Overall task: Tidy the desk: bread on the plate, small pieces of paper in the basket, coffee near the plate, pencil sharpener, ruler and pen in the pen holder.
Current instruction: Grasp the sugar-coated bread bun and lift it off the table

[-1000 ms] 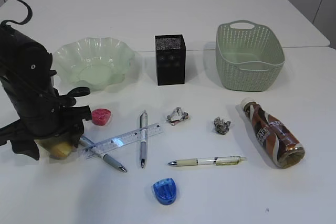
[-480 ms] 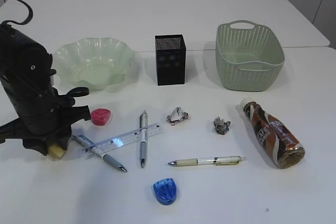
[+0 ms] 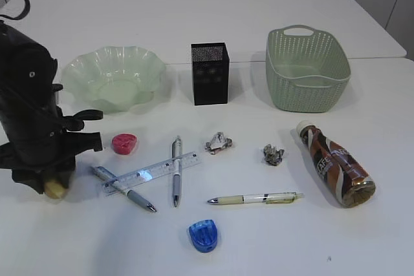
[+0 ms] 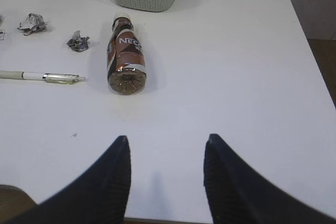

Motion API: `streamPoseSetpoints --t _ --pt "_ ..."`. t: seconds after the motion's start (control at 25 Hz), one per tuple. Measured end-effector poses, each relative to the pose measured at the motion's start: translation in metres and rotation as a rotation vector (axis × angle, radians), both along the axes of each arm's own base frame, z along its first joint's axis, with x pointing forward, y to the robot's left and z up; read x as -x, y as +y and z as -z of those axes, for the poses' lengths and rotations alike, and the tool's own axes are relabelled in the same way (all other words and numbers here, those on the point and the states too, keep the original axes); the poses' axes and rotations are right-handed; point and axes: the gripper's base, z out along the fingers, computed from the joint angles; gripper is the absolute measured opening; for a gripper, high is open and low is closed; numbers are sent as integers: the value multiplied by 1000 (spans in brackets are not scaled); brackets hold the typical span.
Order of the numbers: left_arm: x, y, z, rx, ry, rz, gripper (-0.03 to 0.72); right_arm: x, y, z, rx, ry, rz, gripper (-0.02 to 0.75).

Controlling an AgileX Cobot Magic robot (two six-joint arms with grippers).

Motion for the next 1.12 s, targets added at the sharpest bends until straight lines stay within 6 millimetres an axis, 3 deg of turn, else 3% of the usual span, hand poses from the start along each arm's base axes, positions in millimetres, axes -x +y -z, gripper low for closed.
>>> streamPoseSetpoints --t 0.36,0.56,0.8,1.12 --pt "14 5 -35 -31 6 172 222 0 0 0 0 0 0 370" --pt "28 -7 -47 -57 38 306 221 0 0 0 0 0 0 370" --pt "54 -14 -58 -65 35 426 221 0 0 0 0 0 0 371" --pt "92 5 -69 -35 10 443 220 0 0 0 -1 0 0 370"
